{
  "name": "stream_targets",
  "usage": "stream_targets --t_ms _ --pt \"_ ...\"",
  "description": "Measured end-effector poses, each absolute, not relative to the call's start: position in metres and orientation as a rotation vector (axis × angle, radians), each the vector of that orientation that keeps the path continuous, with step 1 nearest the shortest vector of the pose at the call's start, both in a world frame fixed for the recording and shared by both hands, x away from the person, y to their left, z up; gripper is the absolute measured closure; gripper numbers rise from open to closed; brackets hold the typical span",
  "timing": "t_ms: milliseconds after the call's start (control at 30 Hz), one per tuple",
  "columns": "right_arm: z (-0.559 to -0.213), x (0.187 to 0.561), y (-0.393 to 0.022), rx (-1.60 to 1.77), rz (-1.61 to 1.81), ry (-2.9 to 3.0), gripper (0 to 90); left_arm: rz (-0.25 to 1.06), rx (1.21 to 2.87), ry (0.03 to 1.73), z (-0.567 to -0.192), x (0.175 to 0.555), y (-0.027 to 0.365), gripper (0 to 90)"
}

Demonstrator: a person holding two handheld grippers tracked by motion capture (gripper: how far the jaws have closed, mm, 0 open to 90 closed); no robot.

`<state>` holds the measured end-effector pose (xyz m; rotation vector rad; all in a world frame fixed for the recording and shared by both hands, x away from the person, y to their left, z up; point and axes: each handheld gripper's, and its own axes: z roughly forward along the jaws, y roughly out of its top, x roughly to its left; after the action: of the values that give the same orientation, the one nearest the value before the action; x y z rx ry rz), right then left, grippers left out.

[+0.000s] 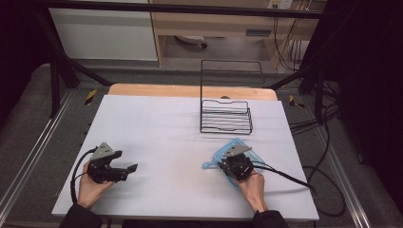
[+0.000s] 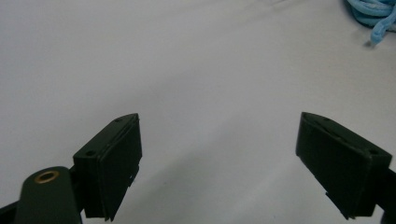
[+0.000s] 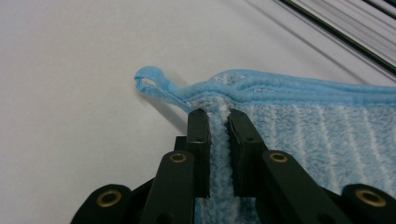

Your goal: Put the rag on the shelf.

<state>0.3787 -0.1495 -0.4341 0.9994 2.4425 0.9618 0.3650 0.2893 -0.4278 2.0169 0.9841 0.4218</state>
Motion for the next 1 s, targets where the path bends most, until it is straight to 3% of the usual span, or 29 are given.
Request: stream_targets --t_ms 600,1000 --pt "-0.421 0.373 -0.147 0.987 1.147 2.447 80.8 0.426 2.018 0.986 -0.428 0.365 0.289 14.6" --pt "-0.433 0.371 -0.127 0.96 1.115 2.524 79.1 0.426 2.019 0.987 -0.428 0.365 0.288 14.7"
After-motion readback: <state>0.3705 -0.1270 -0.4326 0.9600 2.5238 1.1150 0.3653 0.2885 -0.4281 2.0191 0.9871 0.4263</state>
